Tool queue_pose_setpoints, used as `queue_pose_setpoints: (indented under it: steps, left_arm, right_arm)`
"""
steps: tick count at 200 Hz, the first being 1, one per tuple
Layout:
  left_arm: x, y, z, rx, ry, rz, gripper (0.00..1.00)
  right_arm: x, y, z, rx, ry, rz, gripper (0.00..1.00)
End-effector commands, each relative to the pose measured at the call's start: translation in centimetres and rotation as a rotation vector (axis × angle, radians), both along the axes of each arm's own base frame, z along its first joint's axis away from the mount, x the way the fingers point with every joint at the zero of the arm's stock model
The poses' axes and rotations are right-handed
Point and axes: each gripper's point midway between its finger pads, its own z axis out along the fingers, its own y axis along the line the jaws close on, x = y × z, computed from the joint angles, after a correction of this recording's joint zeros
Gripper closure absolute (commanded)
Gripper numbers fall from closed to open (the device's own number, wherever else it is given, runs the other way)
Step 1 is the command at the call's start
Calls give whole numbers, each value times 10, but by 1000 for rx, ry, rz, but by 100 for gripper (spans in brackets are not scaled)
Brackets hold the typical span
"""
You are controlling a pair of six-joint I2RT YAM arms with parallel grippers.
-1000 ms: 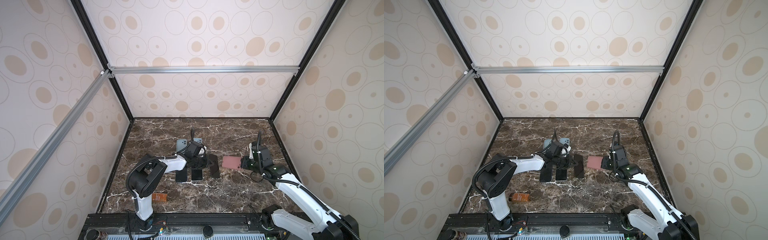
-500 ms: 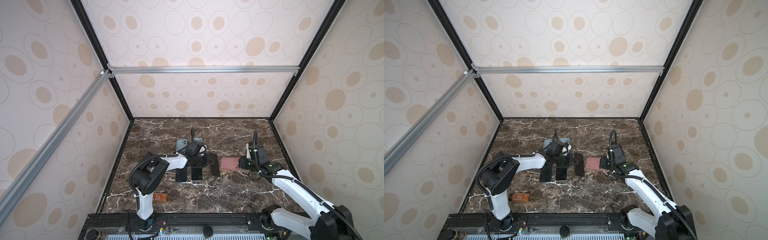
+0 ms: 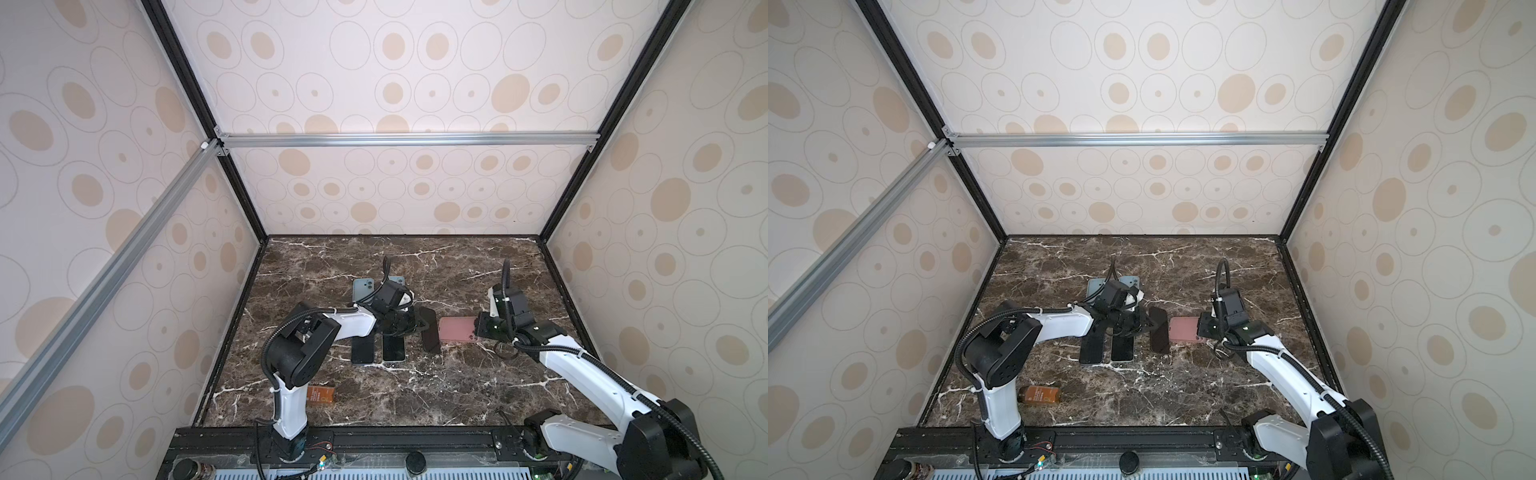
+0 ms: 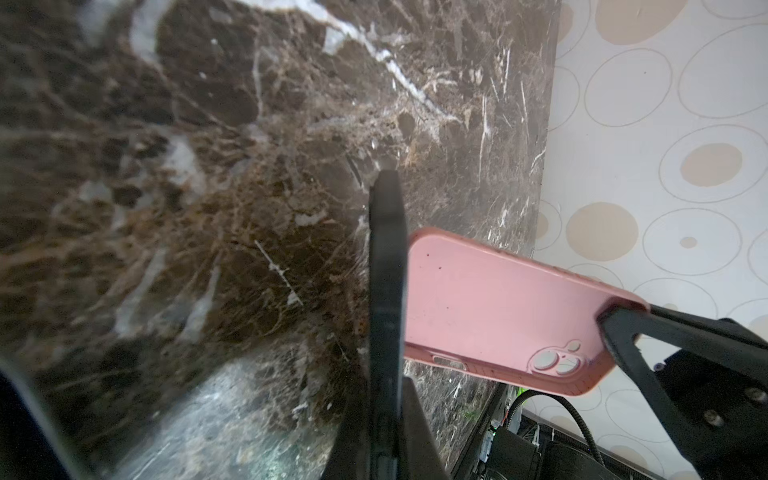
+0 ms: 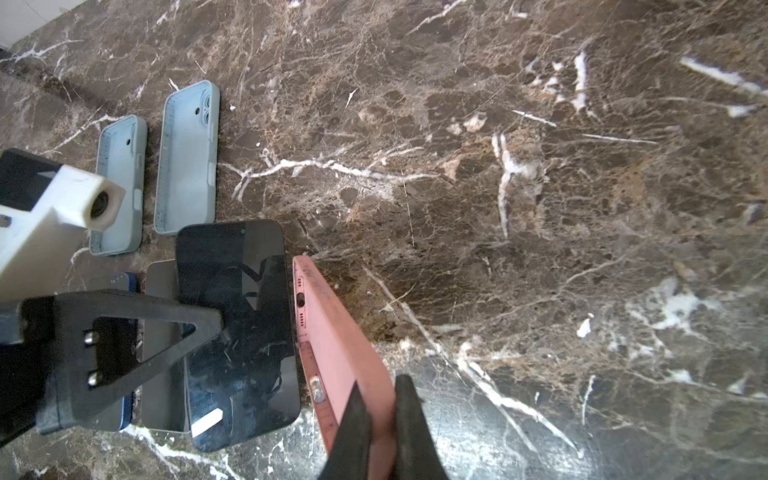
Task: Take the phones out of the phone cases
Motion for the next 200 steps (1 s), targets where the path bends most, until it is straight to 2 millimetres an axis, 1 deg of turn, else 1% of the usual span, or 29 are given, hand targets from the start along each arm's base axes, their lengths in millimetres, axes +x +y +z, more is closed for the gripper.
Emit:
queue_pose_setpoints:
  steps: [1,57,102,147,160,175,187,194,200]
  left_arm:
    - [11,-8,13,-46,-14,2,86]
    - [11,-2,7,-5,-7,19,73]
    - [11,3,5,30,-1,28,67]
    - [9,14,4,82,4,49,61]
    - [9,18,9,100,-6,59,60]
    - [10,23,17,126,-31,67,59]
    - [11,27,30,139,-66,70,58]
    - [11,27,42,133,-93,58,57]
    - [15,30,51,149,-141,63,56]
  right_arm:
    - [6,0,8,2,-26,2,100]
    - [6,-5,9,-35,-32,-3,100]
    - [6,-6,11,-44,-35,-2,100]
    - [4,-17,20,-99,-56,-20,100]
    - [3,-20,26,-108,-63,-27,100]
    - [1,-24,39,-117,-93,-37,100]
    - [-1,-25,52,-113,-129,-30,100]
    - [-3,-24,60,-104,-158,-20,100]
    - [-5,-23,69,-93,-186,-4,100]
